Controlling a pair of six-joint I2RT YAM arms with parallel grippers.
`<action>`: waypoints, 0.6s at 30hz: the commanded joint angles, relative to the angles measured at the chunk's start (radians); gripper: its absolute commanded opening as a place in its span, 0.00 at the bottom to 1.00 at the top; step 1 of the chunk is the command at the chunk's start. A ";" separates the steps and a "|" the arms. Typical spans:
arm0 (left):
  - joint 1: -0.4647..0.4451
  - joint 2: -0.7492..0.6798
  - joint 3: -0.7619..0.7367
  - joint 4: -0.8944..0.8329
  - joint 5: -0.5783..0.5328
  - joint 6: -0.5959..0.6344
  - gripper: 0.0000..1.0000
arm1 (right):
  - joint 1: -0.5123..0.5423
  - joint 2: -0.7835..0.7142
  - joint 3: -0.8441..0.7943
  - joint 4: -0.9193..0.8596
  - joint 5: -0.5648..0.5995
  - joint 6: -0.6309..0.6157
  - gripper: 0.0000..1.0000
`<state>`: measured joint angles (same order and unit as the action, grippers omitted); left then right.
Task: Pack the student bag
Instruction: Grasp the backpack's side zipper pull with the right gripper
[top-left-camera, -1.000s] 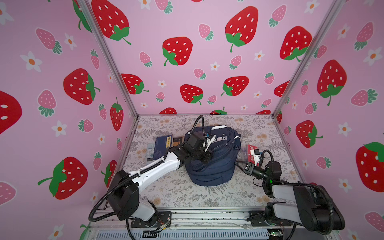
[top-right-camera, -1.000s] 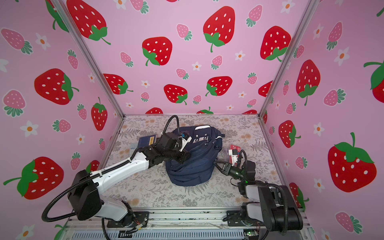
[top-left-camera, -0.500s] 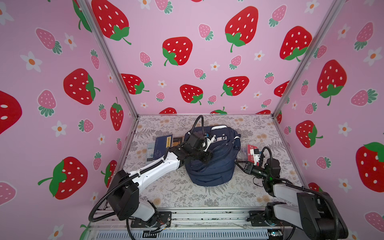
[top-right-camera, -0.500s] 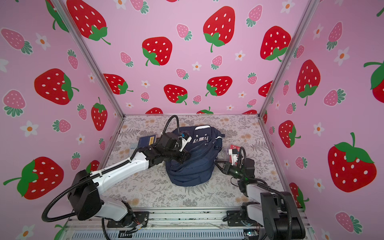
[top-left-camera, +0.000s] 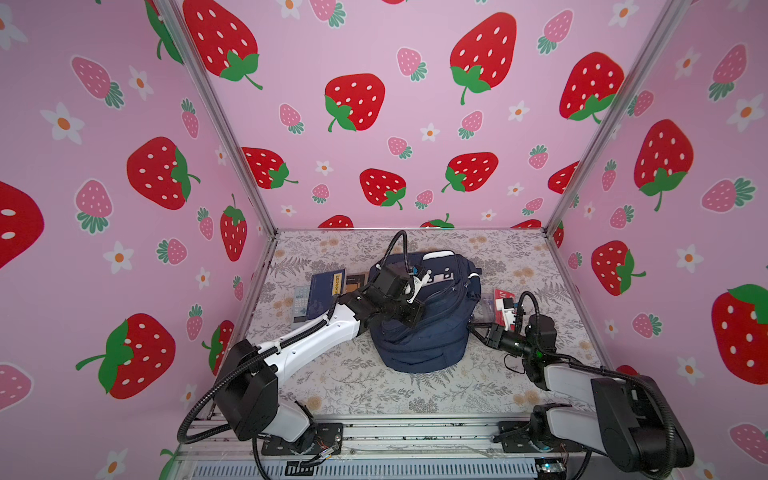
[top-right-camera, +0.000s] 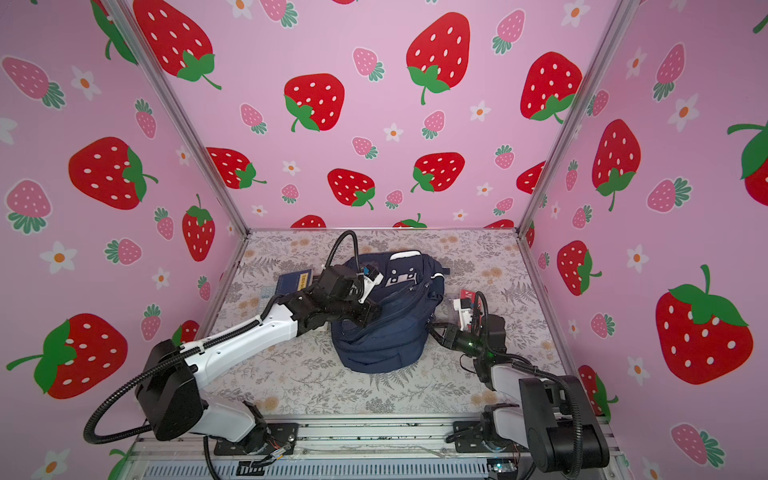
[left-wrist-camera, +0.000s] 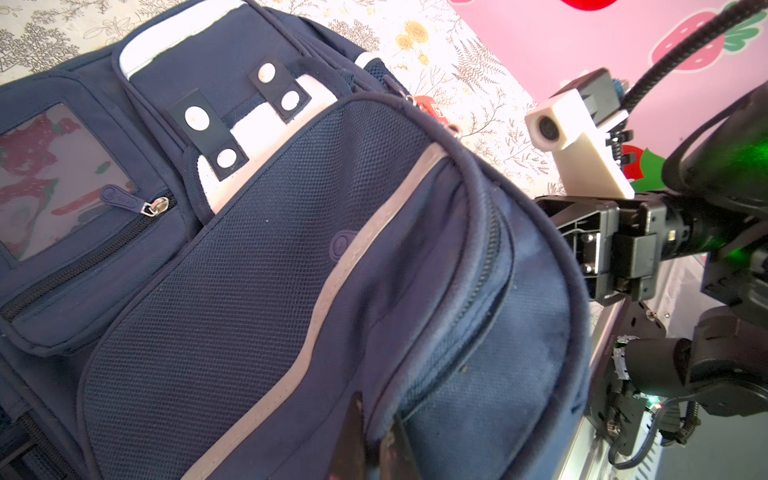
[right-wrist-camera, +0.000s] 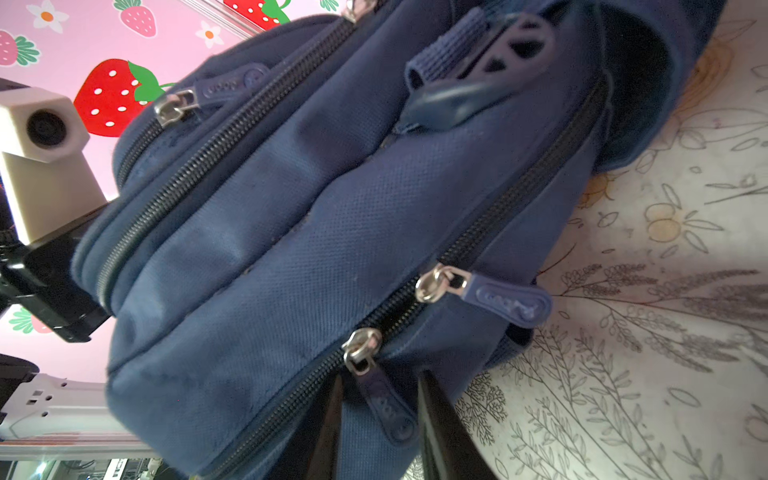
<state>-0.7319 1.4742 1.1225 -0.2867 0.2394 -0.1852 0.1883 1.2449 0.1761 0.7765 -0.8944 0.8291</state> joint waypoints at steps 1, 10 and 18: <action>0.011 -0.046 0.010 0.078 0.006 -0.031 0.00 | 0.009 0.010 0.040 -0.051 0.023 -0.054 0.28; 0.011 -0.046 0.007 0.076 -0.002 -0.028 0.00 | 0.010 -0.014 0.056 -0.136 0.063 -0.104 0.15; 0.012 -0.039 0.013 0.062 -0.028 -0.026 0.00 | 0.010 -0.150 0.088 -0.352 0.137 -0.182 0.05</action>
<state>-0.7319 1.4742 1.1221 -0.2867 0.2348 -0.1848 0.1959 1.1477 0.2295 0.5457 -0.8154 0.6998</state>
